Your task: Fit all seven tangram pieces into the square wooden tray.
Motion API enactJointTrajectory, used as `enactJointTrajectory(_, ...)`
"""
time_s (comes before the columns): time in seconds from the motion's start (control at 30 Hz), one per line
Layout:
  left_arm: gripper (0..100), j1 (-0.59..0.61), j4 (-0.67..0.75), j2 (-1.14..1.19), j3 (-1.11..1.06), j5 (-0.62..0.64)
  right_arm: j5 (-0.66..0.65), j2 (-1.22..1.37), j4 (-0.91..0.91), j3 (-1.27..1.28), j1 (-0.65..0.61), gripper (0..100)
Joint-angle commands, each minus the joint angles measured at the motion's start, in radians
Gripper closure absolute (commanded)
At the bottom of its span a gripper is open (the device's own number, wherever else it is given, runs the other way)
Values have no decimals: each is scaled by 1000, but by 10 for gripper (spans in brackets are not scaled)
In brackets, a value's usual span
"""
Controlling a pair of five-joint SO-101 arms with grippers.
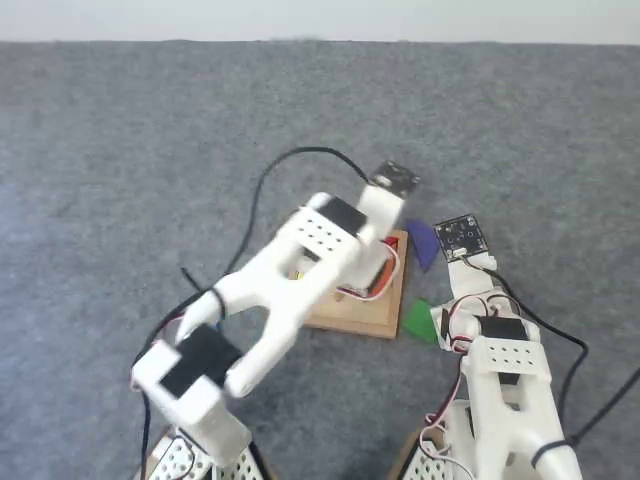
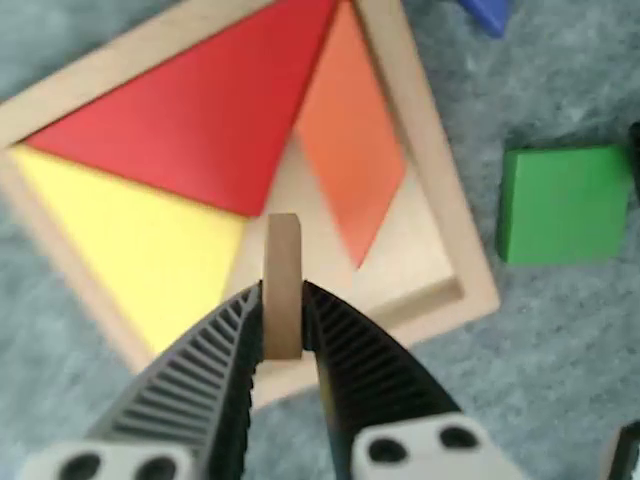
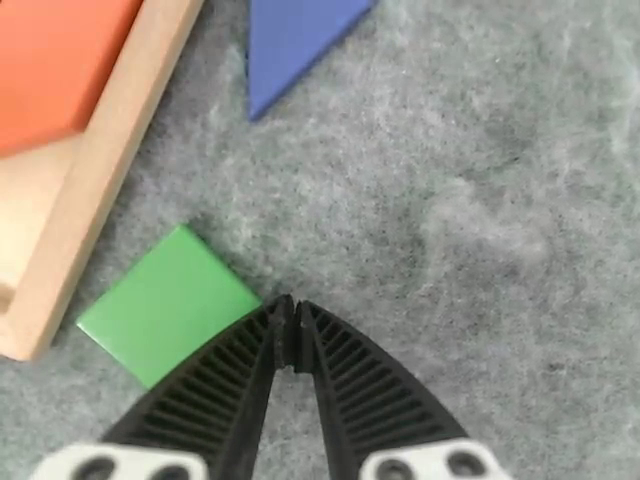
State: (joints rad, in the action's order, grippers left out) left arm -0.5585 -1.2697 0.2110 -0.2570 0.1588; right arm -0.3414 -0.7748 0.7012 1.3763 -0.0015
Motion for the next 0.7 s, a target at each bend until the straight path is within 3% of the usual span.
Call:
enactJointTrajectory(0.0,988,-18,28,54,97,15,-12,-27,-15,-9,-7,990)
enactJointTrajectory(0.53,986,52,28,98,162,-106,-12,-27,-15,-9,-7,990)
enactJointTrajectory(0.67,907,46,23,98,162,-135,-12,-27,-15,-9,-7,990)
